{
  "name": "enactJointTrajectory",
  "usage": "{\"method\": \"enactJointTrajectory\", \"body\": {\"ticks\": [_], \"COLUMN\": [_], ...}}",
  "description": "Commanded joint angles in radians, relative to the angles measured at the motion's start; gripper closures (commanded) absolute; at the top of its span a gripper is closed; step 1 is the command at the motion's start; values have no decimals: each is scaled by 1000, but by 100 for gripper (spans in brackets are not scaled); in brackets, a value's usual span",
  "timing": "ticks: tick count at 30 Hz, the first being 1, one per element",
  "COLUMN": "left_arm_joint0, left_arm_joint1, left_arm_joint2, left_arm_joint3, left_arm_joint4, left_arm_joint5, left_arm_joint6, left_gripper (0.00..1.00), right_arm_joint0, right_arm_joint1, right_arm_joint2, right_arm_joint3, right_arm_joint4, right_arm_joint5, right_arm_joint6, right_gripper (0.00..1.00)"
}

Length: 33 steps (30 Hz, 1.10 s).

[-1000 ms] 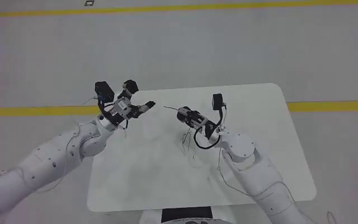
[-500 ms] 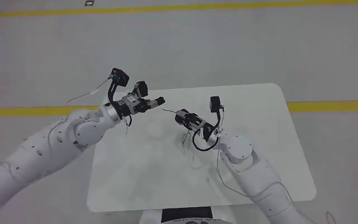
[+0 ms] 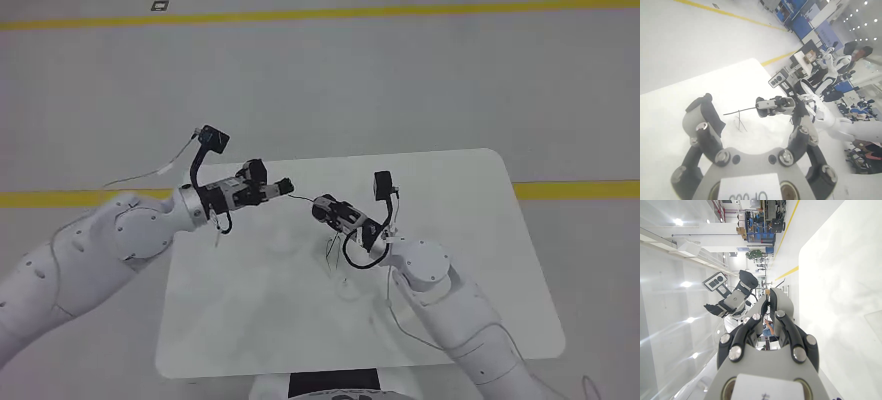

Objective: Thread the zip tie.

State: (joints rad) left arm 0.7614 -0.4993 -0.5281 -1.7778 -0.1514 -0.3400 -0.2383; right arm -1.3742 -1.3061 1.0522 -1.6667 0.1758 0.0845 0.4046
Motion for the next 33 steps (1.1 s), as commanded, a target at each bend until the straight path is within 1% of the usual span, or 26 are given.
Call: {"method": "enactJointTrajectory", "body": {"ticks": [1,4,5,7,8,10,11,14,15,17,18,21,22,23,24,25,28,31,33], "left_arm_joint0": [34,79,100,131,156,195,222,285,312,350,375,421,435,445,465,478,513,536,544], "left_arm_joint1": [0,-4,-8,-15,-22,-35,-47,-83,-103,-139,-167,-242,-280,-309,-343,-365,-424,-468,-492], "left_arm_joint2": [-45,-108,-139,-193,-232,-300,-349,-465,-523,-616,-681,-826,-886,-922,-944,-956,-979,-981,-987], "left_arm_joint3": [0,5,8,9,13,26,38,66,82,112,140,214,251,269,263,256,241,245,263], "left_arm_joint4": [-18,-52,-71,-102,-132,-168,-196,-262,-301,-367,-414,-512,-557,-571,-550,-528,-456,-405,-382], "left_arm_joint5": [0,0,0,0,0,0,0,0,0,0,0,0,0,0,0,0,0,0,0], "left_arm_joint6": [-33,-95,-133,-195,-243,-307,-356,-488,-561,-690,-787,-1016,-1124,-1152,-1152,-1152,-1152,-1152,-1152], "left_gripper": [0,0,0,0,0,0,0,0,0,0,0,0,0,0,0,0,0,0,0], "right_arm_joint0": [0,-1,-1,-2,-3,-3,-4,-4,-3,-2,-2,-2,-3,-3,-4,-4,-5,-6,-7], "right_arm_joint1": [0,0,0,0,0,0,0,0,0,0,-1,-1,-1,-1,-1,0,0,0,0], "right_arm_joint2": [0,1,1,2,2,3,3,3,3,2,2,2,3,3,3,4,5,5,6], "right_arm_joint3": [0,0,-1,-1,-2,-2,-3,-3,-3,-3,-3,-2,-1,-2,-2,-2,-3,-3,-4], "right_arm_joint4": [0,0,0,0,-1,-1,-1,-2,-2,-3,-3,-2,-2,-2,-2,-2,-2,-2,-2], "right_arm_joint5": [0,0,0,1,1,1,1,2,2,3,3,2,2,2,1,1,-1,-2,-2], "right_arm_joint6": [-3,-7,-8,-9,-10,-10,-10,-11,-12,-11,-12,-13,-13,-13,-13,-13,-13,-13,-13], "right_gripper": [100,100,100,100,100,100,100,100,100,100,100,100,100,100,100,100,100,100,100]}}
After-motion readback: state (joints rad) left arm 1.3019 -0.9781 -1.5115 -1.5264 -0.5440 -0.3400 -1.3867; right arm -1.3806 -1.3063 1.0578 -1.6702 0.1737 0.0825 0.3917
